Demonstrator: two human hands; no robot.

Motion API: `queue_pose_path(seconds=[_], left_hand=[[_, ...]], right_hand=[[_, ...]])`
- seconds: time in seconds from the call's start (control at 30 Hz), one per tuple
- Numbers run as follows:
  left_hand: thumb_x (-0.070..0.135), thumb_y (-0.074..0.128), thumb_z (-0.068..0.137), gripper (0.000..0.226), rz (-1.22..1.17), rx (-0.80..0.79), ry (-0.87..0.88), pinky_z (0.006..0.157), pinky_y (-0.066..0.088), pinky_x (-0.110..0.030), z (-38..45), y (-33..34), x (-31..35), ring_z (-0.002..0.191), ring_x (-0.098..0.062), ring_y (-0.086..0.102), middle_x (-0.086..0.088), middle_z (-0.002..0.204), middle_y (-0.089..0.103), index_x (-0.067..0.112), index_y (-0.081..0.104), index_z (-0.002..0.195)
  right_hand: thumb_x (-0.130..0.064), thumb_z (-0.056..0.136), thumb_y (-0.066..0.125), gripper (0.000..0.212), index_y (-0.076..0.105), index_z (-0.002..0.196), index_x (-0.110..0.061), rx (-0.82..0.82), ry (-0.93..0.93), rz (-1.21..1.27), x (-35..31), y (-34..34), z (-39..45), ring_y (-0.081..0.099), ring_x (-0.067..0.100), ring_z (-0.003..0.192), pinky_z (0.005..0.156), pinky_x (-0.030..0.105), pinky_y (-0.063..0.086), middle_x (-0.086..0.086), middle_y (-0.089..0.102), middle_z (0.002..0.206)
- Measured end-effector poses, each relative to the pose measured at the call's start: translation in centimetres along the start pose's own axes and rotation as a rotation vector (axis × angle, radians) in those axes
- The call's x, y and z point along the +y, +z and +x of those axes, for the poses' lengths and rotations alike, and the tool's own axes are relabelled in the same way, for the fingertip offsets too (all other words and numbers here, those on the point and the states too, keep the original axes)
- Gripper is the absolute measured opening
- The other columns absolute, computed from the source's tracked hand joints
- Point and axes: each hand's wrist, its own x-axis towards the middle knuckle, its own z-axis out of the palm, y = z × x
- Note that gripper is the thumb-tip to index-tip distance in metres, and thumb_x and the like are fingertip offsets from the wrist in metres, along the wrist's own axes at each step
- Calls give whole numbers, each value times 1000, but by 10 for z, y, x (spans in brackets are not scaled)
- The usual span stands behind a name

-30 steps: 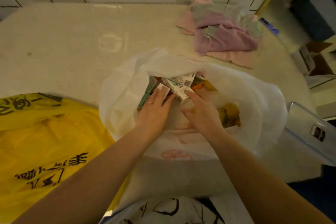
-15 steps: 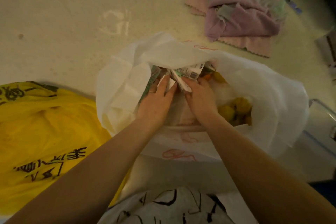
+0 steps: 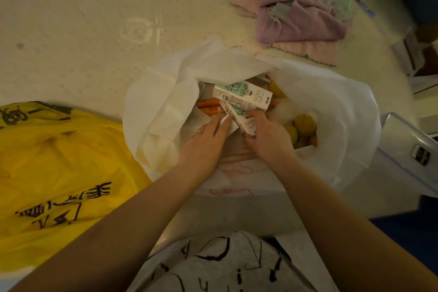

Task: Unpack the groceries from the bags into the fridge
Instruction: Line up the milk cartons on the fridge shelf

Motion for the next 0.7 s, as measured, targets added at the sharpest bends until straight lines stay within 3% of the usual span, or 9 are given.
queue_pose_path(seconds=[0.2,0.33,0.43,0.57,0.7], left_hand=[[18,48,94,67,-69,-28,-100,90,42,-39,1,-2,-1,121,-30,46,-7,148,32,14,10,149],[28,51,94,68,-60,-52,-126,84,45,-41,3,-2,-2,116,-32,50,-12,142,40,11,12,148],[33,52,93,72,-35,-89,-158,82,47,-40,8,-2,-1,115,-32,52,-13,140,42,10,12,148],[29,53,93,72,-71,-121,-189,87,45,-41,13,2,0,118,-32,49,-14,141,41,9,12,148],[25,48,96,55,-114,-115,-170,88,45,-42,12,0,4,118,-33,50,-14,139,42,11,23,143]], right_hand=[[-32,83,65,43,45,120,-22,59,30,51,-3,-2,-8,50,31,116,80,39,51,11,36,142],[-32,82,67,36,47,110,-21,152,9,54,-6,-14,-5,34,30,133,95,39,42,11,22,152],[-29,83,66,43,46,120,-21,200,-86,40,-11,-21,5,30,30,135,103,46,38,10,31,148],[-29,87,61,63,31,142,-23,138,-123,-13,-17,-22,19,16,29,142,112,51,23,8,22,154],[-29,88,59,64,28,144,-24,136,-103,-70,-19,-18,25,21,30,139,112,53,21,9,29,149]])
